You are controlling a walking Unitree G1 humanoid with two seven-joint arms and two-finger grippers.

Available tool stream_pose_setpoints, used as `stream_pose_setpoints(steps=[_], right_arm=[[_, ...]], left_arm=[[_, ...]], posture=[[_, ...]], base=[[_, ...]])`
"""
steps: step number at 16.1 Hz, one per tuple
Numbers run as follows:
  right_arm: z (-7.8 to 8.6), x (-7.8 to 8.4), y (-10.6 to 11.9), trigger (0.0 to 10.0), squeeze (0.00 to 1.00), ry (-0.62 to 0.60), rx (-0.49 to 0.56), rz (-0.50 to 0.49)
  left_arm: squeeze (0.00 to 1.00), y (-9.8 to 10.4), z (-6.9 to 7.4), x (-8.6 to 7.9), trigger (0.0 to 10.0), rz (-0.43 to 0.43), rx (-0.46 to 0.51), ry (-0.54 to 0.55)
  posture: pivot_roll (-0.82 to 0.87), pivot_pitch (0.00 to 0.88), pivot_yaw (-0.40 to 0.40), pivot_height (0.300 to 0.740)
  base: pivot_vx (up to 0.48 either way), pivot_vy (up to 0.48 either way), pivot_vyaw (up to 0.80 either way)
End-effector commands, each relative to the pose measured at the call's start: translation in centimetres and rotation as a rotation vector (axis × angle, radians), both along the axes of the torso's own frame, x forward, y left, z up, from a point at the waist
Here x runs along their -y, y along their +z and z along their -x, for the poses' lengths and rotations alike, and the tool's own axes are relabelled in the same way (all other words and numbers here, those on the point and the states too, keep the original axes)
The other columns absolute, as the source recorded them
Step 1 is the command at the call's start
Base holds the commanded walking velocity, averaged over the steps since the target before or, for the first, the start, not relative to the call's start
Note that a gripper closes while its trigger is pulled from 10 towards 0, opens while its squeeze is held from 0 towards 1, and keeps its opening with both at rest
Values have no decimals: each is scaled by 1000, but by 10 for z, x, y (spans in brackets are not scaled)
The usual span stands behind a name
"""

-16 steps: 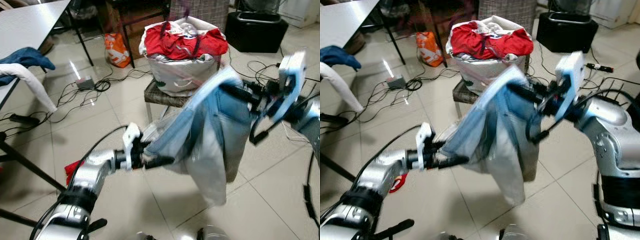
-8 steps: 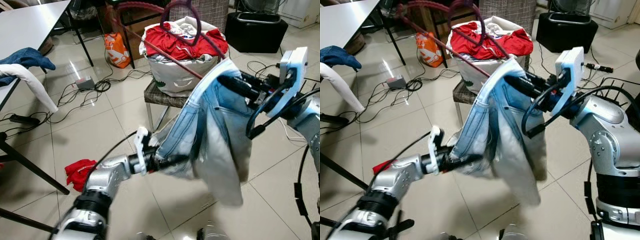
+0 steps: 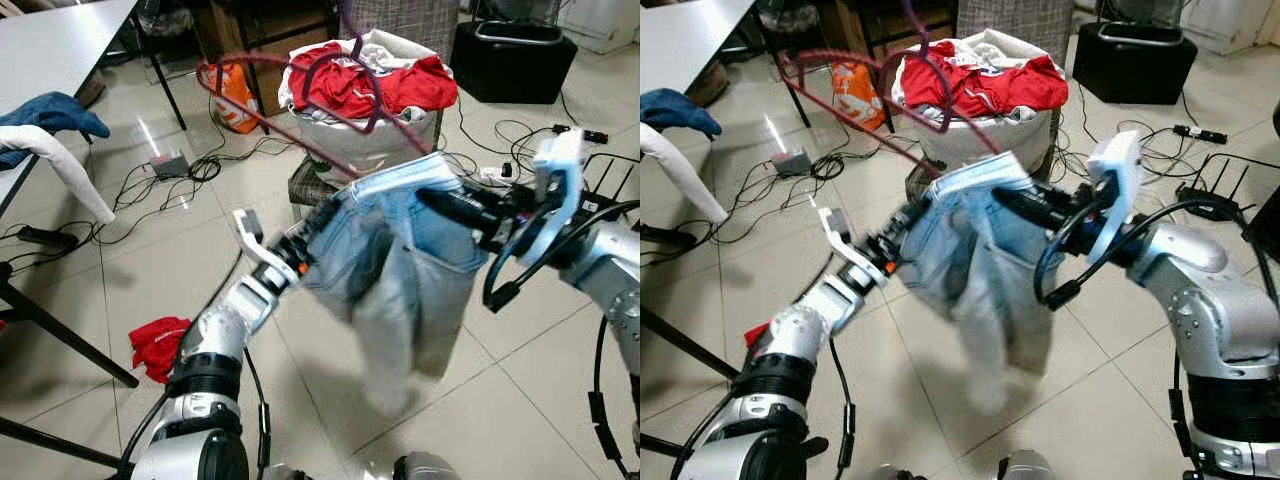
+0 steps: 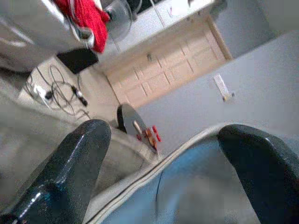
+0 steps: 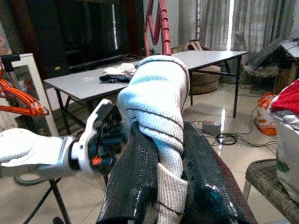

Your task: Hang hanger

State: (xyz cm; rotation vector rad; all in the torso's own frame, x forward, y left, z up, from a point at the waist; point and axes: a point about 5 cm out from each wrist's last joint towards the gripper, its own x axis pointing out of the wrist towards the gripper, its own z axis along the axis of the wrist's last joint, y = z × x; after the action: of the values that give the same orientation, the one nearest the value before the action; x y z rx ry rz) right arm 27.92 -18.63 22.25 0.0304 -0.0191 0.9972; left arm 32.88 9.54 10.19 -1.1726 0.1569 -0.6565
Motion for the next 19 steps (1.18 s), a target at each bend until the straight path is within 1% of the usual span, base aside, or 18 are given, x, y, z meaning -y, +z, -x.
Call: stream_pose_setpoints(steps=[1,2,3,4,5,6,7,9,10,11,13,14,15,16,17,18,19], right_arm=[[6,-8,3,10000,0,38,33,18],[7,-8,-4,10000,0,36,22,52],[8,-10,-13,10000,0,27,19,108],[7,-14,-19,10000,0,10,27,130],[7,-18,-20,10000,0,11,33,130],[11,-24,-19,10000,0,41,33,113],[12,-26,-17,10000,0,48,38,112],[14,-28,-4,10000,0,74,80,104],[14,-28,3,10000,0,80,103,93],[14,-28,6,10000,0,82,111,89],[14,-27,20,10000,0,87,154,72],[15,-25,30,10000,0,87,183,78],[14,-22,32,10000,0,79,191,90],[13,-21,31,10000,0,73,189,95],[10,-18,25,10000,0,58,174,118],[10,-18,18,10000,0,59,153,137],[10,-19,14,10000,0,61,143,144]], left_arm=[[0,13,-7,-6,10000,3,25,29],[0,15,-8,-8,10000,-2,16,44],[0,15,-10,-9,10000,-27,8,61],[0,13,-12,-10,10000,-72,-1,65],[0,11,-12,-9,10000,-111,-7,62],[0,9,-12,-8,10000,-153,-6,48],[0,8,-12,-9,10000,-168,-7,44],[0,-1,-12,-15,10000,-234,-28,38],[0,-3,-12,-17,10000,-255,-27,34],[0,-3,-12,-17,10000,-264,-26,32],[0,-6,-11,-19,10000,-293,-18,20],[0,-8,-11,-22,10000,-312,-19,26],[0,-9,-13,-26,10000,-322,-20,38],[0,-9,-13,-27,10000,-325,-19,45],[0,-7,-16,-30,10000,-333,-13,68],[0,-3,-21,-34,10000,-343,-13,122],[0,-2,-23,-36,10000,-349,-12,151]], posture=[[-227,0,144,740],[-228,0,145,740],[-227,0,145,740],[-227,0,148,740],[-227,0,148,740],[-227,0,148,740],[-227,0,148,740],[-230,0,152,740],[-230,0,152,740],[-231,0,153,740],[-232,0,153,740],[-233,0,152,740],[-233,0,150,740],[-233,0,149,740],[-231,0,145,740],[-231,0,143,740],[-230,0,142,740]], base=[[0,0,0],[0,0,0],[0,0,0],[0,0,0],[0,0,0],[0,0,0],[0,0,0],[0,0,0],[0,0,0],[0,0,0],[0,0,0],[0,0,0],[0,0,0],[0,0,0],[0,0,0],[0,0,0],[0,0,0]])
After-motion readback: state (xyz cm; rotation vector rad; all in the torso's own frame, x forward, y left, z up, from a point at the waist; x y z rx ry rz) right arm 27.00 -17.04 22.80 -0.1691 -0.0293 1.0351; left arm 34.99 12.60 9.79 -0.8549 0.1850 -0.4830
